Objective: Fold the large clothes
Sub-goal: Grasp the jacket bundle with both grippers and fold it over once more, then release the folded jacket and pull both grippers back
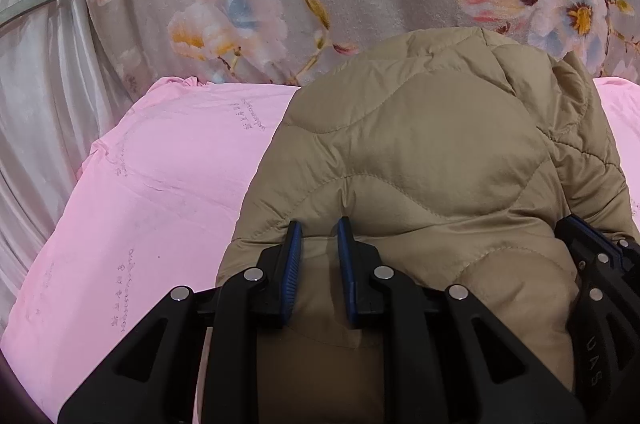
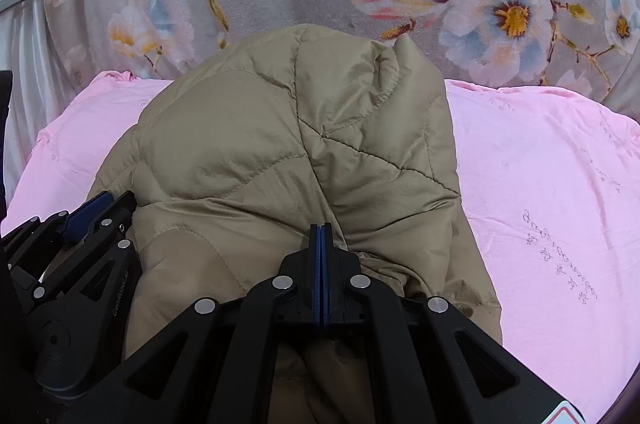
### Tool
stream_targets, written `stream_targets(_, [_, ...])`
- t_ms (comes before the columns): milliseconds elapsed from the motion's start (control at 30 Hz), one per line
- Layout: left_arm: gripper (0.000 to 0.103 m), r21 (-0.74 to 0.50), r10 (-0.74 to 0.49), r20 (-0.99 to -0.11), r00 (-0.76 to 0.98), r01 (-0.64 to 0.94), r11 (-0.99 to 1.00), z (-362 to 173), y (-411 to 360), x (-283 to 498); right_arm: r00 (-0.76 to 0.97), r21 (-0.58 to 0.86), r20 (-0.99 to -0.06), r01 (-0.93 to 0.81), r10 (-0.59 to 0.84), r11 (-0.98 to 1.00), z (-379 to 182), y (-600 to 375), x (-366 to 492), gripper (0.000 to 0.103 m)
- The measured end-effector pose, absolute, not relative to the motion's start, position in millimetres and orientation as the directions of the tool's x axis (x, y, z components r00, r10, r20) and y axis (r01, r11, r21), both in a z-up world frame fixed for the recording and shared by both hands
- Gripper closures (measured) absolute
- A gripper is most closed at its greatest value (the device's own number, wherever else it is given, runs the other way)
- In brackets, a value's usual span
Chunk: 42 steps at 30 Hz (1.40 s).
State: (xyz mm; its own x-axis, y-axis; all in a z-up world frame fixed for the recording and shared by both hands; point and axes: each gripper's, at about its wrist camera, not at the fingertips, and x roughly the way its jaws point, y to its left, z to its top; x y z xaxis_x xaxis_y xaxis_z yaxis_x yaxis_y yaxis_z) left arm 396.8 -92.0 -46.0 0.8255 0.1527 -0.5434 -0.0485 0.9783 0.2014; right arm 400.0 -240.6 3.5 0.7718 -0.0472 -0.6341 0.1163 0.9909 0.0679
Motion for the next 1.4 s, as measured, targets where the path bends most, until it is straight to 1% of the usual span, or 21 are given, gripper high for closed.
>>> stream_targets(67, [0.086, 0.198, 0.151, -0.540, 0.828, -0.049, 0.979, -46.0, -91.5, 396.3, 0.771, 0.095, -0.637, 0.118, -0.031, 0.988, 14.9, -244.6, 398.2, 0.103])
stream_targets(133, [0.086, 0.191, 0.147, -0.539, 0.829, -0.049, 0.980, -45.6, -90.5, 397.1, 0.801, 0.233, -0.596, 0.106, 0.056, 0.967, 37.9, -260.6, 395.0, 0.103])
stream_targets(200, [0.086, 0.189, 0.146, -0.539, 0.830, -0.050, 0.981, -45.4, -90.1, 397.3, 0.821, 0.260, -0.570, 0.141, 0.034, 0.955, 55.8, -277.0, 401.6, 0.103])
stream_targets(233, [0.086, 0.187, 0.145, -0.539, 0.830, -0.050, 0.981, -45.3, -90.0, 397.4, 0.814, 0.252, -0.580, 0.159, 0.017, 0.955, 56.8, -282.9, 409.7, 0.103])
stream_targets(300, [0.086, 0.185, 0.143, -0.538, 0.830, -0.049, 0.982, -45.1, -89.5, 397.5, 0.770, 0.263, -0.638, 0.204, 0.011, 0.943, 41.7, -299.6, 435.0, 0.103])
stream_targets(400, [0.086, 0.186, 0.141, -0.534, 0.833, -0.047, 0.981, -45.2, -89.8, 397.5, 0.738, 0.330, -0.669, 0.194, 0.084, 0.924, 13.9, -311.8, 453.5, 0.103])
stream_targets(500, [0.086, 0.186, 0.136, -0.531, 0.836, -0.042, 0.982, -45.4, -90.1, 398.0, 0.754, 0.313, -0.653, 0.173, 0.079, 0.934, -0.8, -308.2, 453.2, 0.103])
stream_targets(633, [0.086, 0.191, 0.137, -0.527, 0.839, -0.040, 0.981, -45.5, -90.6, 399.7, 0.757, 0.240, -0.653, 0.161, 0.036, 0.957, -5.9, -299.5, 453.7, 0.103])
stream_targets(767, [0.085, 0.174, 0.123, -0.525, 0.842, -0.035, 0.984, -44.6, -88.8, 398.3, 0.753, 0.252, -0.657, 0.171, 0.038, 0.953, -0.1, -304.0, 441.2, 0.103])
stream_targets(833, [0.083, 0.146, 0.104, -0.518, 0.849, -0.033, 0.989, -42.5, -84.6, 395.2, 0.762, 0.259, -0.647, 0.180, 0.032, 0.949, 13.2, -301.1, 414.7, 0.099])
stream_targets(900, [0.069, 0.130, 0.103, -0.508, 0.855, -0.042, 0.991, -39.1, -80.2, 388.4, 0.767, 0.248, -0.641, 0.166, 0.033, 0.954, 23.8, -294.9, 385.0, 0.094])
stream_targets(933, [0.056, 0.126, 0.102, -0.502, 0.859, -0.044, 0.991, -36.9, -78.8, 382.7, 0.768, 0.236, -0.640, 0.160, 0.029, 0.958, 26.8, -291.1, 370.7, 0.092])
stream_targets(967, [0.039, 0.123, 0.102, -0.495, 0.863, -0.047, 0.991, -34.9, -77.7, 375.1, 0.765, 0.222, -0.643, 0.156, 0.024, 0.963, 28.9, -287.6, 355.3, 0.085])
stream_targets(1000, [0.031, 0.112, 0.097, -0.489, 0.867, -0.048, 0.993, -32.6, -75.8, 362.9, 0.758, 0.209, -0.652, 0.151, 0.022, 0.966, 28.8, -283.9, 337.3, 0.070])
stream_targets(1033, [0.019, 0.094, 0.083, -0.489, 0.869, -0.042, 0.995, -31.7, -73.7, 354.4, 0.754, 0.205, -0.657, 0.148, 0.024, 0.968, 27.4, -281.1, 325.6, 0.063])
stream_targets(1067, [0.015, 0.073, 0.061, -0.490, 0.869, -0.028, 0.997, -31.2, -71.7, 343.9, 0.750, 0.194, -0.661, 0.150, 0.016, 0.969, 24.5, -277.5, 310.5, 0.056])
stream_targets(1133, [0.014, 0.062, 0.041, -0.488, 0.872, -0.012, 0.998, -31.0, -70.2, 319.9, 0.740, 0.148, -0.673, 0.165, -0.023, 0.975, 14.7, -269.5, 281.5, 0.053])
stream_targets(1200, [0.013, 0.082, 0.038, -0.480, 0.877, 0.002, 0.997, -31.2, -71.2, 292.3, 0.724, 0.134, -0.690, 0.169, -0.030, 0.977, 2.2, -263.1, 257.2, 0.045])
stream_targets(1233, [0.010, 0.089, 0.038, -0.481, 0.876, 0.006, 0.996, -32.1, -71.5, 283.4, 0.714, 0.130, -0.699, 0.170, -0.032, 0.977, -2.8, -260.8, 249.0, 0.045])
stream_targets(1333, [0.009, 0.105, 0.029, -0.523, 0.852, 0.031, 0.994, -39.8, -71.7, 253.4, 0.695, 0.113, -0.718, 0.178, -0.043, 0.978, -7.2, -254.5, 226.0, 0.042])
stream_targets(1400, [0.009, 0.090, 0.018, -0.536, 0.844, 0.035, 0.995, -41.6, -68.3, 233.6, 0.722, 0.122, -0.690, 0.197, -0.060, 0.973, -2.3, -254.7, 206.6, 0.033])
